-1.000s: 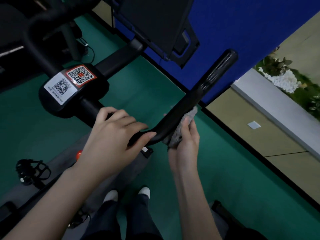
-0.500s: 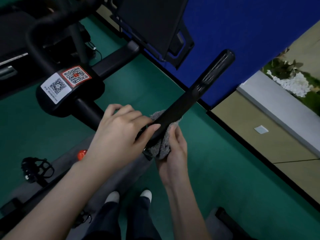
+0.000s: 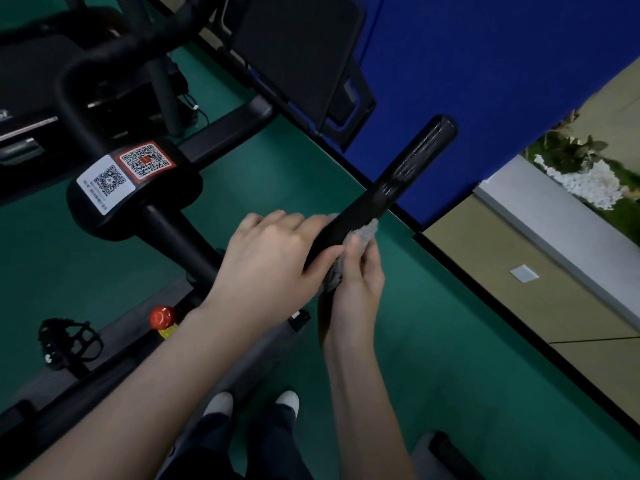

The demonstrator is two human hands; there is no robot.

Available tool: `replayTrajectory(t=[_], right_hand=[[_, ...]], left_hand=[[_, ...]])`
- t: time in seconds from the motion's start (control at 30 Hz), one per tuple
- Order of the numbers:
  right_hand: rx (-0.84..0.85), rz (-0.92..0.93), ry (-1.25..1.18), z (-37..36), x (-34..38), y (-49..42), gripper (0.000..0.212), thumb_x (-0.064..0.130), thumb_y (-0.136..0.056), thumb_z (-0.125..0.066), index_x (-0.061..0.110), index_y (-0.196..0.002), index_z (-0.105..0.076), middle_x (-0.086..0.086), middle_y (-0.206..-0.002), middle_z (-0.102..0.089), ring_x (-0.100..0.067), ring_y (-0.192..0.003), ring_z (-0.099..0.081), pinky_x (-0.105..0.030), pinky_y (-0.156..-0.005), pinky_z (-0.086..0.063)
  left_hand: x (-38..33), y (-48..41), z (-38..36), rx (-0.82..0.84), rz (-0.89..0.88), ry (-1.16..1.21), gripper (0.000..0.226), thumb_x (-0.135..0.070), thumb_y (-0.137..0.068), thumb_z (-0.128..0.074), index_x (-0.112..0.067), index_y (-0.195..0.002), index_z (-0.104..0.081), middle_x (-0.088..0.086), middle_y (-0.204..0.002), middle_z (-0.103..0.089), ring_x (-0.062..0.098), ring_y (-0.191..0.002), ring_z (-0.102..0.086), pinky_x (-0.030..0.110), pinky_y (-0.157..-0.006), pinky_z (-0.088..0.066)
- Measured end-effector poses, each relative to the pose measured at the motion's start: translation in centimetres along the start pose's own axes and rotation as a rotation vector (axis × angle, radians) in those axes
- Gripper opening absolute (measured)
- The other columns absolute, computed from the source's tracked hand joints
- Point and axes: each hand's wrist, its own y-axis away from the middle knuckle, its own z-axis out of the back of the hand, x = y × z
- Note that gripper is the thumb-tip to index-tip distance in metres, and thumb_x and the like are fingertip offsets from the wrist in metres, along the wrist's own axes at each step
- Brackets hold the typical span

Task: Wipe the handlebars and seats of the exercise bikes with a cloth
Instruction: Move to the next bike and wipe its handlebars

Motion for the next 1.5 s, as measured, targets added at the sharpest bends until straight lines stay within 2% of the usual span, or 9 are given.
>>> replayTrajectory(t=[0.17,0.27,0.37,0.7,0.83,1.0,1.2,1.33,1.5], right_hand=[[-0.145,0.143,0.057,-0.3,1.5,-3.2,0.042,0.018,-0.097,-0.052,0.019,-0.136,-0.036,-0.004,-0.133,-0.053,-0.016,-0.12,-0.056,-0.042,-0.105,-0.045],[-0.196,0.339,0.234,-0.3,0.6,-2.0,0.035,0.014,-0.097,-0.053,0.014,-0.129,-0.041,0.003,-0.13,-0.053,-0.001,-0.117,-0.055,-0.023,-0.098,-0.046],[-0.197,0.568,0.475,0.4,-0.6,-0.6,0.034,0.007,-0.095,-0.054,0.006,-0.129,-0.052,0.002,-0.138,-0.05,-0.003,-0.132,-0.042,-0.025,-0.108,-0.038],[0.407,1.148,1.312,3.0,5.4,-6.1,0.023,-0.006,-0.092,-0.055,-0.009,-0.114,-0.061,-0.02,-0.123,-0.061,-0.037,-0.133,-0.039,-0.034,-0.117,-0.027],[0.681,1.114,1.514,2.1,8.4,-7.5,0.021,0.004,-0.095,-0.05,-0.004,-0.11,-0.063,-0.016,-0.111,-0.065,-0.038,-0.121,-0.05,-0.056,-0.115,-0.021],[0.98,1.017,1.775,0.3,11.0,-8.7,0.019,0.009,-0.094,-0.056,-0.002,-0.106,-0.064,-0.015,-0.102,-0.065,-0.035,-0.106,-0.054,-0.049,-0.118,-0.011],[0.928,1.029,1.896,-0.7,12.1,-9.9,0.019,0.013,-0.095,-0.054,0.0,-0.103,-0.065,-0.013,-0.097,-0.064,-0.037,-0.097,-0.053,-0.04,-0.117,-0.009],[1.104,0.925,1.89,-1.7,11.9,-9.5,0.02,0.015,-0.096,-0.05,0.004,-0.103,-0.065,-0.01,-0.094,-0.064,-0.032,-0.087,-0.052,-0.038,-0.093,-0.039],[1.107,1.051,1.973,-2.4,13.9,-10.5,0.018,0.012,-0.095,-0.053,-0.001,-0.097,-0.065,-0.016,-0.088,-0.065,-0.037,-0.074,-0.052,-0.05,-0.086,-0.041]], left_hand=[[0.1,0.0,-0.6,0.01,0.02,0.049,0.046,-0.053,-0.091,-0.041,-0.023,-0.122,-0.055,-0.004,-0.098,-0.066,0.021,-0.095,-0.06,0.036,-0.085,-0.041],[0.3,0.0,-0.6,0.0,0.037,0.09,0.045,-0.054,-0.089,-0.045,-0.025,-0.121,-0.057,-0.005,-0.099,-0.066,0.019,-0.097,-0.06,0.036,-0.087,-0.04],[0.5,-0.1,-0.7,-0.002,0.046,0.122,0.046,-0.055,-0.087,-0.047,-0.025,-0.119,-0.058,-0.005,-0.098,-0.066,0.02,-0.098,-0.061,0.037,-0.088,-0.043],[0.7,-0.1,-0.9,-0.004,0.04,0.155,0.043,-0.053,-0.089,-0.051,-0.024,-0.119,-0.059,-0.003,-0.098,-0.066,0.021,-0.097,-0.061,0.038,-0.089,-0.043],[0.8,-0.2,-0.9,-0.014,0.027,0.169,0.041,-0.051,-0.089,-0.052,-0.022,-0.118,-0.06,-0.001,-0.095,-0.066,0.023,-0.094,-0.061,0.039,-0.086,-0.045],[0.8,-0.1,-1.2,-0.024,0.025,0.164,0.042,-0.052,-0.088,-0.051,-0.024,-0.118,-0.059,-0.002,-0.094,-0.065,0.024,-0.094,-0.059,0.038,-0.085,-0.043],[0.9,-0.2,-1.3,-0.029,0.018,0.163,0.039,-0.053,-0.088,-0.049,-0.026,-0.115,-0.059,-0.004,-0.091,-0.063,0.022,-0.092,-0.058,0.035,-0.081,-0.038],[1.0,-0.2,-1.4,-0.033,0.014,0.151,0.04,-0.054,-0.087,-0.048,-0.025,-0.112,-0.06,-0.002,-0.091,-0.063,0.023,-0.092,-0.058,0.036,-0.08,-0.038],[1.1,-0.4,-1.5,-0.005,0.029,0.184,0.041,-0.056,-0.088,-0.047,-0.026,-0.114,-0.058,-0.004,-0.094,-0.063,0.021,-0.094,-0.057,0.034,-0.08,-0.037]])
